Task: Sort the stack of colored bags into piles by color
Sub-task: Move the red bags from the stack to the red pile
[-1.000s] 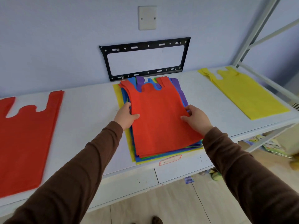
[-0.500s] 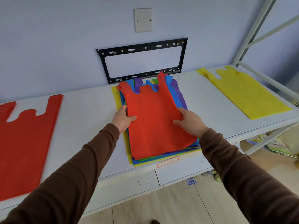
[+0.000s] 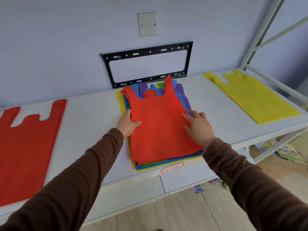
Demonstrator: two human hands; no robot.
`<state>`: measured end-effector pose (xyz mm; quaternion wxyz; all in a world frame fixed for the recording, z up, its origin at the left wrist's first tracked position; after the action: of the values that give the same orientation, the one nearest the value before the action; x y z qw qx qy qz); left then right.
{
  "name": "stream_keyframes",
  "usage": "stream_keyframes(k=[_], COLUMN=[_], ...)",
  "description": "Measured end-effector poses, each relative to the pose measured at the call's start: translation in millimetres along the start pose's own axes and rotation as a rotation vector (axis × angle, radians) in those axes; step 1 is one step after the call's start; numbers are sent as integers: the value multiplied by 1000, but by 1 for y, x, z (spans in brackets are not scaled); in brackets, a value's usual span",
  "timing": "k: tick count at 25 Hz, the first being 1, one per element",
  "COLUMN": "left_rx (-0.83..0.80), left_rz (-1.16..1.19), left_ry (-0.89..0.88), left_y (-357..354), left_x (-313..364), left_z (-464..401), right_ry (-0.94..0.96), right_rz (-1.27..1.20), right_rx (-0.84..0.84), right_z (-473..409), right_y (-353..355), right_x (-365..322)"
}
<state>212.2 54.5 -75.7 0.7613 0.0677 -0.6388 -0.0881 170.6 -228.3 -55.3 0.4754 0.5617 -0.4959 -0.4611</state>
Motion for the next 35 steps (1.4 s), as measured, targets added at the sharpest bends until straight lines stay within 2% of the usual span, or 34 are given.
stream_keyframes(k=[11, 15, 22, 30, 35], left_rx=[3, 8, 32, 46, 50], left_rz=[-57, -99, -110, -117, -108], left_ry=[15, 19, 12, 18, 22], left_y=[1, 3, 0, -1, -2], left_x=[4, 6, 10, 9, 10], left_z=[3, 5, 8, 7, 7], right_ry=[51, 30, -1, -21, -26], right_rz=[-17, -64, -111, -78, -166], right_rx=[-111, -98, -236, -264, -189], right_z=[-5, -11, -53, -84, -91], right_y=[-3, -1, 2, -10, -19], right_x=[-9, -10, -13, -15, -10])
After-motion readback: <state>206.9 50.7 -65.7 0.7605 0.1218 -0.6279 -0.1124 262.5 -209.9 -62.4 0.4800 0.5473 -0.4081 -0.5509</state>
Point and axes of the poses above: each hand's wrist, its own z-axis away from the middle knuckle, its own y-axis out of the back of the hand, x = y × z, the point moved 4 cm from there along -z, towards the middle knuckle, and after that the axes turned 10 degrees about z, right-handed, at the moved point
